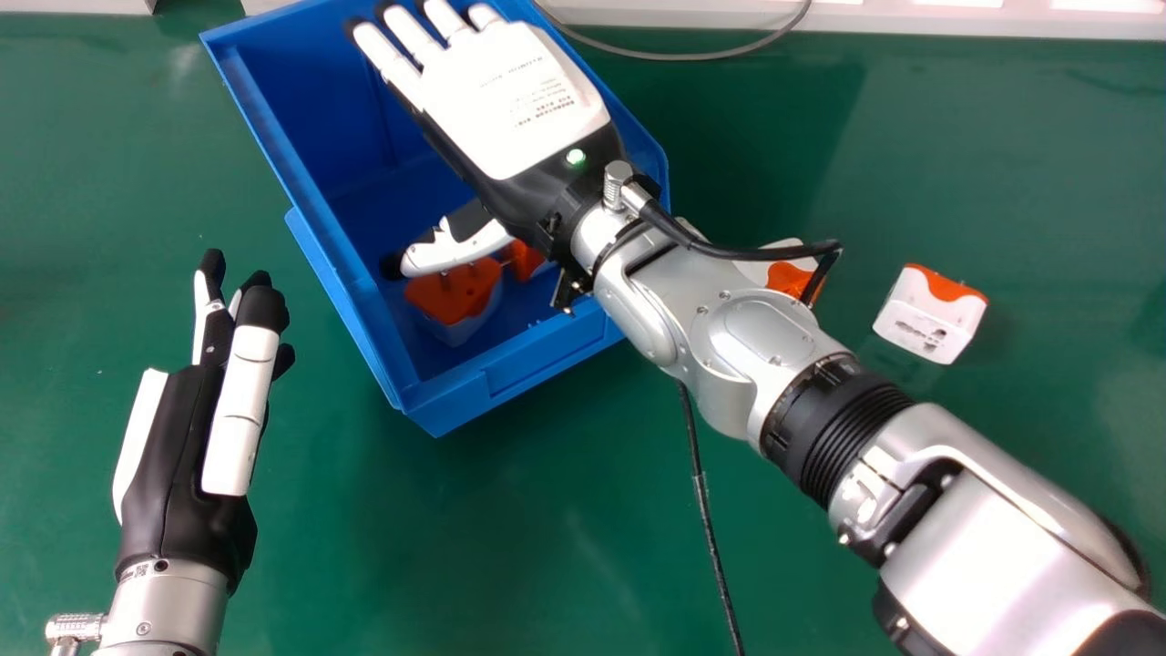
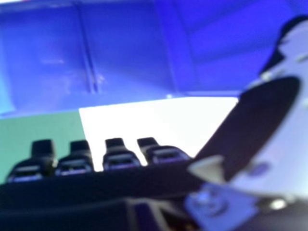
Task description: Pick all objects and put in blue box
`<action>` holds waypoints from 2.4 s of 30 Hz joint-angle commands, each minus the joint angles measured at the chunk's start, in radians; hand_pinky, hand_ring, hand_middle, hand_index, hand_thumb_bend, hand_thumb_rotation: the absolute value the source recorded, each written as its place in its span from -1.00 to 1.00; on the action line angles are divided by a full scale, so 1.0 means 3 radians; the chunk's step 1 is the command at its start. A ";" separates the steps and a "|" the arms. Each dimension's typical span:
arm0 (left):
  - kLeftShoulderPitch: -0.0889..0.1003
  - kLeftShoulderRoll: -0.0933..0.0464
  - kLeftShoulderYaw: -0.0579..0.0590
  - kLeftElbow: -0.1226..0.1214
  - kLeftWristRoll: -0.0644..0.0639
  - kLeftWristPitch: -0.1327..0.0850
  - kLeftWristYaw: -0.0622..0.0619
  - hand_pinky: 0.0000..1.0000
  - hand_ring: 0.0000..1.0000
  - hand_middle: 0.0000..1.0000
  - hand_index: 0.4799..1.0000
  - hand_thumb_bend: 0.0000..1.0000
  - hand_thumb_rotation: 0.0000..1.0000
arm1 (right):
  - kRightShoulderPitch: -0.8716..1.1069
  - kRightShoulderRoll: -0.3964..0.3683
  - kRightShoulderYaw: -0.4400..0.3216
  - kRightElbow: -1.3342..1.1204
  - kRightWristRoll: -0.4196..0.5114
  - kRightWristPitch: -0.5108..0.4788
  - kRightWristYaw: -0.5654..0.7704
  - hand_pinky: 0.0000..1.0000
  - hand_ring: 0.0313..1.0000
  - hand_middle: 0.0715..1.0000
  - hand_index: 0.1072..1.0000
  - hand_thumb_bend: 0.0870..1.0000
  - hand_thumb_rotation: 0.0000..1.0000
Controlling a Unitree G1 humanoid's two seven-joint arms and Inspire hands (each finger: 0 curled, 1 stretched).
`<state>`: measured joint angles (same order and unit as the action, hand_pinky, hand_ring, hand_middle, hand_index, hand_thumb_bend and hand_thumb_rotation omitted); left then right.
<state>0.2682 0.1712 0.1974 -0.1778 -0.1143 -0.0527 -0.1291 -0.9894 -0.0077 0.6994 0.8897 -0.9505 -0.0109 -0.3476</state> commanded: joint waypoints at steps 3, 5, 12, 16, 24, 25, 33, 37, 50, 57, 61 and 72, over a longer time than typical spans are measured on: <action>-0.0011 0.0017 0.0000 -0.0034 0.0035 -0.0027 0.0005 0.88 0.92 0.98 0.93 0.55 0.93 | 0.0285 -0.0125 -0.0091 -0.0563 0.0043 0.0064 -0.0036 0.95 1.00 1.00 1.00 -0.05 0.23; -0.0015 0.0019 0.0003 -0.0029 0.0031 -0.0028 0.0005 0.88 0.93 0.98 0.93 0.54 0.93 | 0.0525 -0.0221 -0.0124 -0.0932 0.0036 0.0105 -0.0009 0.95 1.00 1.00 1.00 -0.08 0.12; -0.0028 0.0037 0.0024 -0.0013 0.0015 -0.0029 -0.0008 0.89 0.93 0.99 0.94 0.53 0.93 | 0.1622 -0.0576 -0.0217 -0.2478 -0.0105 0.0374 0.0237 0.99 1.00 1.00 1.00 -0.25 -0.11; -0.0064 0.0059 0.0051 0.0059 -0.0005 -0.0056 -0.0032 0.89 0.93 0.99 0.95 0.54 0.93 | 0.2439 -0.0787 -0.0293 -0.3470 -0.0240 0.0544 0.0361 1.00 1.00 1.00 1.00 -0.32 -0.13; -0.0089 0.0081 0.0082 0.0097 -0.0019 -0.0081 -0.0077 0.91 0.94 1.00 0.97 0.58 0.93 | 0.3658 -0.0964 -0.0575 -0.4589 -0.0426 0.0654 0.0324 1.00 1.00 1.00 1.00 -0.36 -0.12; -0.0090 0.0083 0.0087 0.0094 -0.0018 -0.0078 -0.0083 0.91 0.94 1.00 0.97 0.58 0.93 | 0.3816 -0.0998 -0.0654 -0.4697 -0.0430 0.0643 0.0294 1.00 1.00 1.00 1.00 -0.36 -0.12; -0.0115 0.0100 0.0089 0.0068 0.0004 -0.0035 -0.0091 0.92 0.95 1.00 0.97 0.57 0.94 | 0.4622 -0.1017 -0.1440 -0.5157 -0.0505 0.0736 0.0281 0.88 1.00 1.00 1.00 -0.31 -0.10; -0.0141 0.0115 0.0094 0.0095 0.0002 -0.0019 -0.0095 0.93 0.95 1.00 0.98 0.56 0.95 | 0.4562 -0.0979 -0.1813 -0.4988 -0.0581 0.0932 0.0327 0.79 1.00 1.00 1.00 -0.26 -0.20; -0.0156 0.0118 0.0077 0.0100 -0.0009 0.0008 -0.0094 0.93 0.95 1.00 0.98 0.55 0.95 | 0.3590 -0.1308 -0.2217 -0.3951 -0.0582 0.1319 0.1162 0.71 0.96 1.00 0.96 -0.20 -0.30; -0.0148 0.0111 0.0078 0.0089 -0.0012 0.0003 -0.0088 0.92 0.95 1.00 0.98 0.55 0.95 | 0.3135 -0.1615 -0.2107 -0.3431 -0.0389 0.1178 0.1569 0.66 0.90 0.98 0.91 -0.17 -0.17; -0.0121 0.0109 0.0078 0.0053 -0.0018 0.0010 -0.0091 0.92 0.95 1.00 0.97 0.55 0.95 | 0.2929 -0.1775 -0.2024 -0.3186 -0.0274 0.1036 0.1706 0.62 0.88 0.96 0.89 -0.16 -0.07; -0.0121 0.0120 0.0114 0.0087 -0.0043 -0.0003 -0.0113 0.91 0.94 1.00 0.96 0.56 0.94 | 0.2533 -0.1811 -0.1851 -0.2639 -0.0034 0.0982 0.1747 0.60 0.86 0.94 0.87 -0.18 -0.13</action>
<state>0.2310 0.2002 0.2220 -0.1377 -0.1194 -0.0421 -0.1598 -0.1984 -0.5281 0.1427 0.0972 -0.9663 0.2834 0.1823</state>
